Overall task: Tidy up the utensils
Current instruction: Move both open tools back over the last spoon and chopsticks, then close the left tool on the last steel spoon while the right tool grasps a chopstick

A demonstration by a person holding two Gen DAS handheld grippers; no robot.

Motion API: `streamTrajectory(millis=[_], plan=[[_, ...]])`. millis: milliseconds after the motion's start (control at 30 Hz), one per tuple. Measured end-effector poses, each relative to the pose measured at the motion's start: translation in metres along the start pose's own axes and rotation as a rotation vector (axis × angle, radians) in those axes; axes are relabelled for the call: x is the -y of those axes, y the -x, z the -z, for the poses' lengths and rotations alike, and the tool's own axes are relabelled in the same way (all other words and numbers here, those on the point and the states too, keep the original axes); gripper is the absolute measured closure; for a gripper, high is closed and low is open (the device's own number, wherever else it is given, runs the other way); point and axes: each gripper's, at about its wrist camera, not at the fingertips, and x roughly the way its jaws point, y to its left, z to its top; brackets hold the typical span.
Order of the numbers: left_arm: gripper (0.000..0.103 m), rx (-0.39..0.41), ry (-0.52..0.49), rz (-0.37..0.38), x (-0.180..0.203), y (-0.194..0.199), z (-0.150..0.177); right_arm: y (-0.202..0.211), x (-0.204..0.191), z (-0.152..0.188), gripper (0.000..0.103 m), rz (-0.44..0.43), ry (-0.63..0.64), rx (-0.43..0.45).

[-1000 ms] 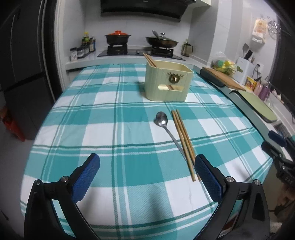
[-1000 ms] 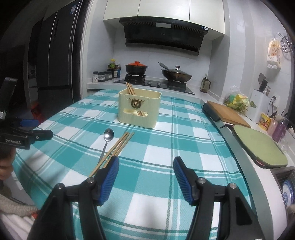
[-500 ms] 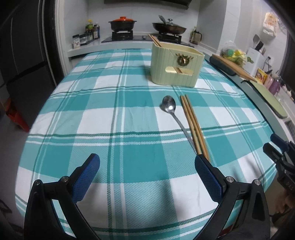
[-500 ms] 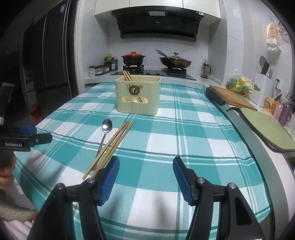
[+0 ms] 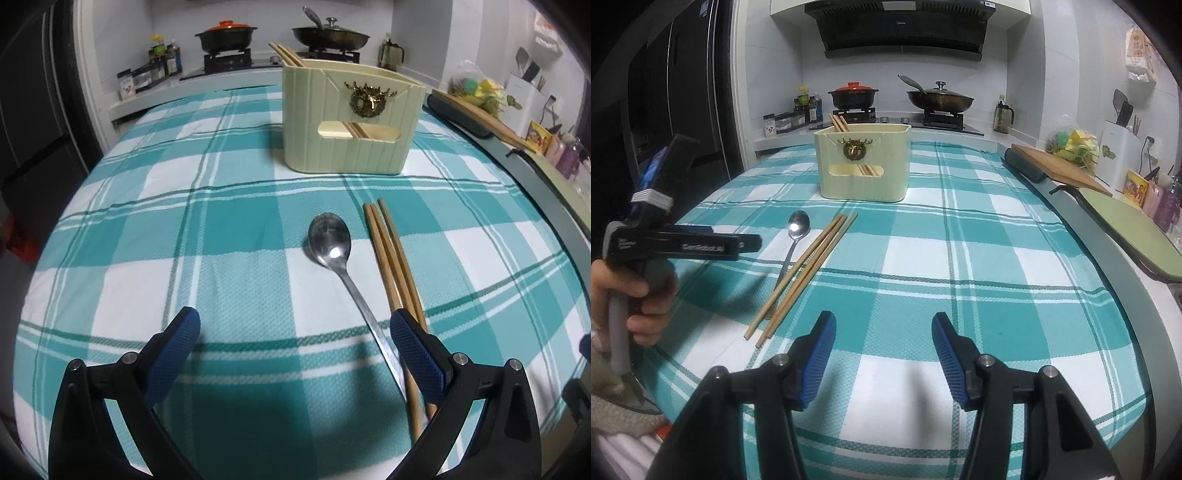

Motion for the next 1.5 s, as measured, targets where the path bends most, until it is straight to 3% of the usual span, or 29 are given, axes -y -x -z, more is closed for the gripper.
streamTrajectory(millis=[133, 300, 467, 700, 867, 1033, 1233, 1500], plan=[[0.001, -0.033, -0.052, -0.064, 0.014, -0.031, -0.004, -0.001, -0.001, 0.001, 0.048, -0.003, 0.008, -0.005], [0.0, -0.042, -0.058, -0.058, 0.01, -0.035, -0.002, -0.006, 0.002, -0.003, 0.048, 0.004, 0.016, -0.024], [0.0, -0.053, -0.045, -0.069, -0.005, -0.035, 0.001, -0.041, 0.0, -0.016, 0.048, -0.034, 0.05, -0.105], [0.0, -0.071, 0.043, -0.047, -0.035, -0.031, 0.01, -0.121, -0.011, -0.058, 0.077, -0.153, -0.023, -0.205], [0.001, -0.062, 0.066, -0.052, -0.041, -0.03, 0.014, -0.172, -0.026, -0.078, 0.084, -0.21, -0.091, -0.294], [0.001, -0.064, 0.059, -0.052, -0.039, -0.031, 0.013, -0.191, -0.044, -0.091, 0.085, -0.174, -0.048, -0.33], [0.001, -0.063, 0.062, -0.046, -0.04, -0.031, 0.014, -0.19, -0.074, -0.092, 0.086, -0.07, 0.173, -0.338], [0.001, -0.075, 0.027, -0.023, -0.04, -0.03, 0.015, -0.159, -0.038, -0.069, 0.089, 0.011, 0.199, -0.334]])
